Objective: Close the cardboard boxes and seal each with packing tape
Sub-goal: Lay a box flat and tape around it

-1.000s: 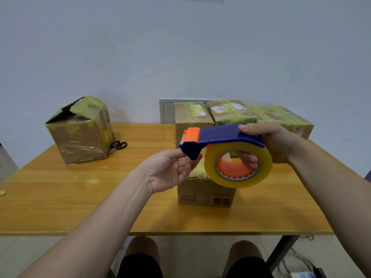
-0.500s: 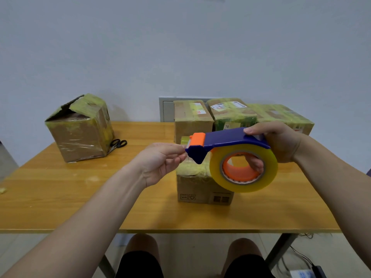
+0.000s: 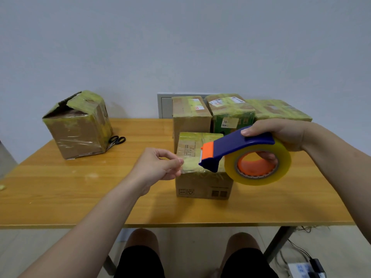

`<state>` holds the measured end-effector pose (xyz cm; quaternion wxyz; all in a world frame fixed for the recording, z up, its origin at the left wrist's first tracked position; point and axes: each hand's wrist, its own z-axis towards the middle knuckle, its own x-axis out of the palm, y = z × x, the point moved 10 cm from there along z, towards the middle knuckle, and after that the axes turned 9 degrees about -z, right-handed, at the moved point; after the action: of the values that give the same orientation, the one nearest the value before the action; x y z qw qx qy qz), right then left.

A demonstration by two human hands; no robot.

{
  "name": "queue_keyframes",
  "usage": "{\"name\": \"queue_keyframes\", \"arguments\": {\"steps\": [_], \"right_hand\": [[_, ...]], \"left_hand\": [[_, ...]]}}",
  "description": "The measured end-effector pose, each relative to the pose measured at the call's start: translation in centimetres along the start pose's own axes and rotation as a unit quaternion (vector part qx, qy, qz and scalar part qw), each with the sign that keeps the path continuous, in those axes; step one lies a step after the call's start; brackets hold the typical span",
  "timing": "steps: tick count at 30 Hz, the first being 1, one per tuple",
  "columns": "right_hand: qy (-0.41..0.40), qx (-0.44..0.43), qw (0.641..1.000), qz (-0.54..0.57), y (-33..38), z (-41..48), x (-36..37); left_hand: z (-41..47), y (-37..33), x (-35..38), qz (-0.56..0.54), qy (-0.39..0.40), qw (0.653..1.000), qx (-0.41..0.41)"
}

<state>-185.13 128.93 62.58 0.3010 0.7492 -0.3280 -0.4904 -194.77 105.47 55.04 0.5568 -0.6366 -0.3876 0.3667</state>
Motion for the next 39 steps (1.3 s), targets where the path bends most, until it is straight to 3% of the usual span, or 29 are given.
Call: {"name": "queue_keyframes", "arguments": {"steps": [7,20,24,26,28,30,31,32,34,39], "right_hand": [[-0.014,0.019,0.998,-0.054,1.1,0.4,0.5],[0.007,0.062,0.992,-0.106,3.0,1.2,1.6],[0.004,0.089,0.989,-0.116,3.0,1.4,1.6],[0.007,0.100,0.988,-0.118,3.0,1.5,1.6],[0.005,0.109,0.987,-0.120,3.0,1.6,1.6],[-0.001,0.114,0.987,-0.115,2.9,1.9,1.5],[-0.005,0.118,0.987,-0.109,2.8,2.0,1.3],[-0.007,0.124,0.987,-0.103,2.6,2.1,1.2],[-0.001,0.134,0.986,-0.096,2.6,2.2,1.1],[0.051,0.125,0.990,-0.050,2.1,1.6,1.1]], "left_hand": [[-0.2,-0.3,-0.4,0.111,-0.036,0.992,0.040],[1.3,-0.3,-0.2,0.186,-0.006,0.983,0.002],[1.2,1.6,0.4,0.117,0.086,0.983,-0.110],[0.8,2.6,0.4,0.153,0.136,0.964,-0.169],[1.6,1.5,-0.3,0.283,0.112,0.945,-0.123],[3.0,-2.4,-0.3,0.419,0.013,0.908,0.021],[2.9,-4.7,0.7,0.423,-0.029,0.900,0.100],[2.7,-6.1,2.2,0.371,-0.039,0.915,0.156],[2.5,-6.7,5.7,0.229,0.015,0.955,0.188],[3.4,-3.5,10.0,0.132,0.143,0.969,0.153]]}}
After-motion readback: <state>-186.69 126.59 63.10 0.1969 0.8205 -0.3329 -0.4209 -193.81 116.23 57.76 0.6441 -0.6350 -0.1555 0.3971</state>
